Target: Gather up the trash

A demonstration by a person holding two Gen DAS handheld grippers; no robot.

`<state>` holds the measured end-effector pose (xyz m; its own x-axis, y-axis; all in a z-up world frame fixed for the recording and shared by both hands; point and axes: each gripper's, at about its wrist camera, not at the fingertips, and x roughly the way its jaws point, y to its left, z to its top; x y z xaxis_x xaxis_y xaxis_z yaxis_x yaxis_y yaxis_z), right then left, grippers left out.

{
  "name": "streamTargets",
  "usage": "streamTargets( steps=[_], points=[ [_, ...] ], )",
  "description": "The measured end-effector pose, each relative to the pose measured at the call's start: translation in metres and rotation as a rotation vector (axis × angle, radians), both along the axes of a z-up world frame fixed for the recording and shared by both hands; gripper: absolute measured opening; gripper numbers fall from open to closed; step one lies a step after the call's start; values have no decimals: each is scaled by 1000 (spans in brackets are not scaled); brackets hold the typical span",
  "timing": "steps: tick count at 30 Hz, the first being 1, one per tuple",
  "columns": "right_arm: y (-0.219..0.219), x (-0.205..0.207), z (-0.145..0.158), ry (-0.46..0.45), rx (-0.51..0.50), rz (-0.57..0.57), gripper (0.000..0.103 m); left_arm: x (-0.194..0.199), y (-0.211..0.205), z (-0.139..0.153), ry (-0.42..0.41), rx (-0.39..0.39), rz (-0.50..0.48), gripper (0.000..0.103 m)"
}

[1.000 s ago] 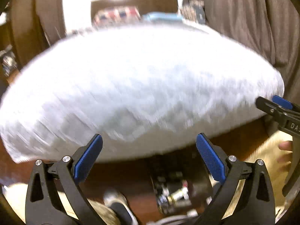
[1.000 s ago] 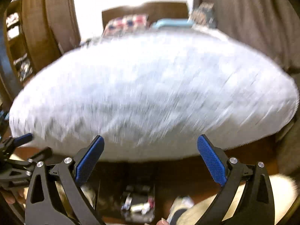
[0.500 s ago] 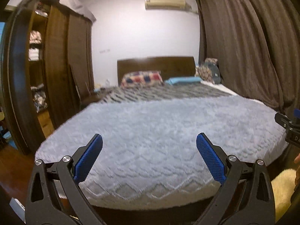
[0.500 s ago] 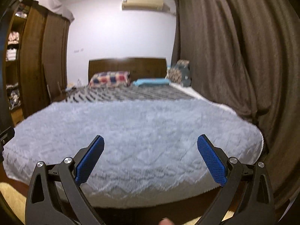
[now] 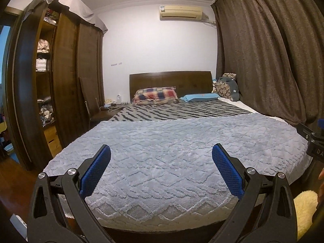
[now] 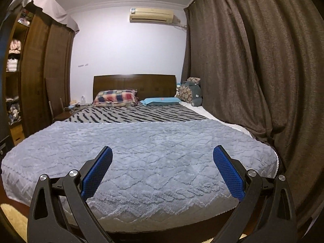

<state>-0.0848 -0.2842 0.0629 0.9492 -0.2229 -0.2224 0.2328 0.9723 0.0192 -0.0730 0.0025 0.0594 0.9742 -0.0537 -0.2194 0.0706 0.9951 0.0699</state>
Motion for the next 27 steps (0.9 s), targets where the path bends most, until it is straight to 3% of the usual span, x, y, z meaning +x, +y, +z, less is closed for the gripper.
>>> streamTargets(
  steps=[27],
  points=[
    [2, -2, 3, 1, 17, 13, 100, -5, 2, 0, 1, -5, 3, 95]
  ],
)
